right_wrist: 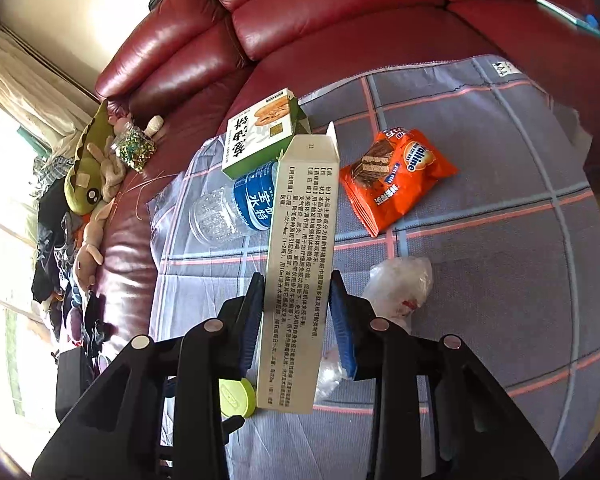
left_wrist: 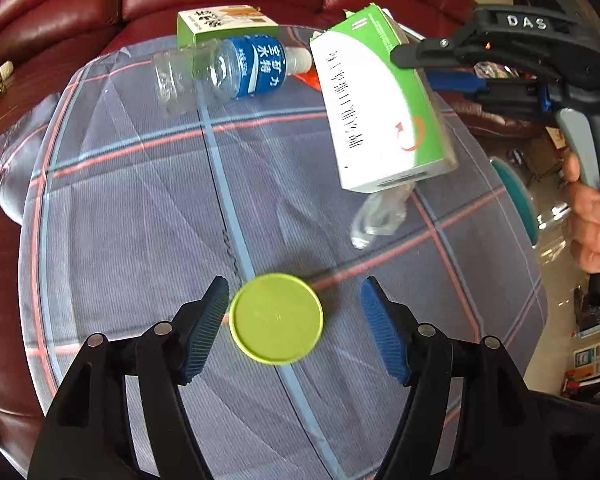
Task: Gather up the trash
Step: 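Grasp the yellow-green lid with the left gripper while the right lifts the medicine box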
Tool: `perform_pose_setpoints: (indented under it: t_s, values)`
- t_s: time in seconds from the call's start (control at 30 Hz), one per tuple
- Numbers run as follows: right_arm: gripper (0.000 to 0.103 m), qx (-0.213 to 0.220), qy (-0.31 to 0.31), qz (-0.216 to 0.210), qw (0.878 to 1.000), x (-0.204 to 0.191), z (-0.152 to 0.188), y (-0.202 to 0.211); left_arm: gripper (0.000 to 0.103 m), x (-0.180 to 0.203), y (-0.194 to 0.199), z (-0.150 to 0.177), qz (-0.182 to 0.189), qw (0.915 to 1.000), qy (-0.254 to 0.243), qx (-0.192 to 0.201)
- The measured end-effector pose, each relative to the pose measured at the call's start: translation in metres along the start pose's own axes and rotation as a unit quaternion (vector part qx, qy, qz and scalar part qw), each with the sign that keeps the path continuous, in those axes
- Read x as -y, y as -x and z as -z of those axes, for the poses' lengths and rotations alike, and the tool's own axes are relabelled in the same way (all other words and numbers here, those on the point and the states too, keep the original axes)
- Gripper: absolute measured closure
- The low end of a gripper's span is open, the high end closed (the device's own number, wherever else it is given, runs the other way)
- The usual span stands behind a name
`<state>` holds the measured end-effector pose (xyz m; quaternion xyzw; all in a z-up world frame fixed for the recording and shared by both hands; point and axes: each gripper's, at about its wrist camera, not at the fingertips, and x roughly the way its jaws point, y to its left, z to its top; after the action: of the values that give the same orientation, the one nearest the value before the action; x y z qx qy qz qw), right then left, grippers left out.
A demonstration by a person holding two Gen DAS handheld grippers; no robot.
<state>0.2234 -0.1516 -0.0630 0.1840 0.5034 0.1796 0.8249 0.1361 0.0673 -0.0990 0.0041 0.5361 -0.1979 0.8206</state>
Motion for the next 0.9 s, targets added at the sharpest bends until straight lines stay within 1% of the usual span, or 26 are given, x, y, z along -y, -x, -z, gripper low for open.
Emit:
perform_pose_setpoints:
  t_s: [0.07, 0.1, 0.2, 0.27, 0.3, 0.33, 0.37, 0.4, 0.43, 0.47, 0.5, 0.53, 0.6, 0.63, 0.67, 0.7, 0.73, 0.8, 0.9]
  values:
    - [0.073, 0.0, 0.002, 0.001, 1.0, 0.002, 0.008, 0.009, 0.032, 0.004, -0.004, 0.011, -0.004, 1.0, 0.0, -0.008]
    - [0.073, -0.002, 0.004, 0.002, 1.0, 0.002, 0.012, 0.014, 0.03, 0.007, -0.003, 0.015, -0.014, 0.9999, -0.007, -0.002]
    - [0.073, -0.008, 0.024, 0.014, 1.0, 0.001, 0.026, 0.026, 0.029, 0.013, -0.003, 0.021, -0.033, 0.9992, -0.02, -0.001]
    - [0.073, -0.03, 0.036, 0.021, 0.999, 0.003, 0.035, 0.031, 0.029, 0.014, -0.004, 0.026, -0.044, 0.9987, -0.026, 0.003]
    - [0.073, -0.043, 0.042, 0.025, 0.998, 0.003, 0.041, 0.03, 0.031, 0.015, -0.005, 0.028, -0.05, 0.9983, -0.029, 0.005]
    - [0.072, -0.056, 0.051, 0.033, 0.997, 0.004, 0.048, 0.029, 0.042, 0.017, -0.005, 0.029, -0.059, 0.9975, -0.036, 0.011]
    - [0.072, -0.064, 0.061, 0.045, 0.995, 0.004, 0.054, 0.027, 0.049, 0.019, -0.005, 0.03, -0.077, 0.996, -0.044, 0.016]
    - [0.072, -0.073, 0.066, 0.049, 0.994, 0.005, 0.059, 0.024, 0.057, 0.019, -0.004, 0.03, -0.082, 0.9954, -0.044, 0.018]
    - [0.072, -0.077, 0.067, 0.049, 0.994, 0.006, 0.063, 0.021, 0.08, 0.017, -0.003, 0.03, -0.074, 0.9964, -0.035, 0.02]
    - [0.072, -0.081, 0.066, 0.05, 0.993, 0.006, 0.066, 0.019, 0.095, 0.012, -0.003, 0.028, -0.073, 0.9969, -0.024, 0.019]
    - [0.071, -0.085, 0.064, 0.051, 0.993, 0.007, 0.068, 0.015, 0.097, 0.006, -0.003, 0.025, -0.065, 0.9977, -0.008, 0.017]
    - [0.071, -0.089, 0.062, 0.053, 0.993, 0.007, 0.069, 0.011, 0.098, 0.001, -0.002, 0.023, -0.056, 0.9983, 0.003, 0.015]
    - [0.07, -0.096, 0.063, 0.059, 0.992, 0.006, 0.072, 0.002, 0.096, 0.001, 0.0, 0.022, -0.059, 0.9981, 0.01, 0.011]
    - [0.07, -0.1, 0.064, 0.06, 0.991, 0.005, 0.073, -0.003, 0.092, 0.001, 0.002, 0.022, -0.053, 0.9985, 0.012, 0.007]
    - [0.07, -0.103, 0.063, 0.061, 0.991, 0.006, 0.073, -0.006, 0.085, 0.002, 0.003, 0.023, -0.049, 0.9988, 0.011, 0.005]
    - [0.07, -0.104, 0.06, 0.061, 0.991, 0.006, 0.073, -0.007, 0.058, 0.003, 0.005, 0.025, -0.057, 0.9984, 0.007, 0.006]
    - [0.07, -0.104, 0.059, 0.061, 0.991, 0.007, 0.073, -0.009, 0.029, 0.006, 0.007, 0.025, -0.071, 0.9974, 0.001, 0.014]
    - [0.073, -0.101, 0.06, 0.065, 0.991, 0.006, 0.073, -0.011, 0.013, 0.014, 0.012, 0.027, -0.091, 0.9951, -0.015, 0.036]
    - [0.073, -0.095, 0.067, 0.07, 0.991, 0.002, 0.073, -0.007, 0.013, 0.026, 0.006, 0.021, -0.083, 0.9955, -0.036, 0.028]
